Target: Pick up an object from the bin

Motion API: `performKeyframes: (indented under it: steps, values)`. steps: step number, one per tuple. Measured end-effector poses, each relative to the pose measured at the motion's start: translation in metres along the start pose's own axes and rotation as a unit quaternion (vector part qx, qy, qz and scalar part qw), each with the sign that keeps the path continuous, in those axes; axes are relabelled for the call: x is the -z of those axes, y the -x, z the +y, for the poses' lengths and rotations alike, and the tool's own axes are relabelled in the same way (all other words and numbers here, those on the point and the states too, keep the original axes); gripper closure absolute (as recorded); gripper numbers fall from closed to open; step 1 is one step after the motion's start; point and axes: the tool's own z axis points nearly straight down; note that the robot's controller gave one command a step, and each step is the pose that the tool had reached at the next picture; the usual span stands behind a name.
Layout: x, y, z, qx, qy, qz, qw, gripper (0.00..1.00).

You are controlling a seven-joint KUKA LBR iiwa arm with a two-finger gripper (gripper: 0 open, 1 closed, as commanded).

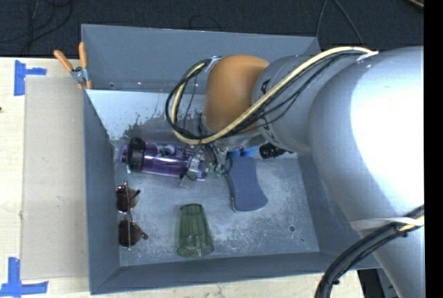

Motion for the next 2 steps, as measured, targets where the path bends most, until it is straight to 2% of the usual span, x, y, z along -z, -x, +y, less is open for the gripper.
performKeyframes:
  steps: [2]
  values:
    - [0.029, 0.000, -0.001, -0.001, -0.001, 0.0021, 1.0000, 1.00]
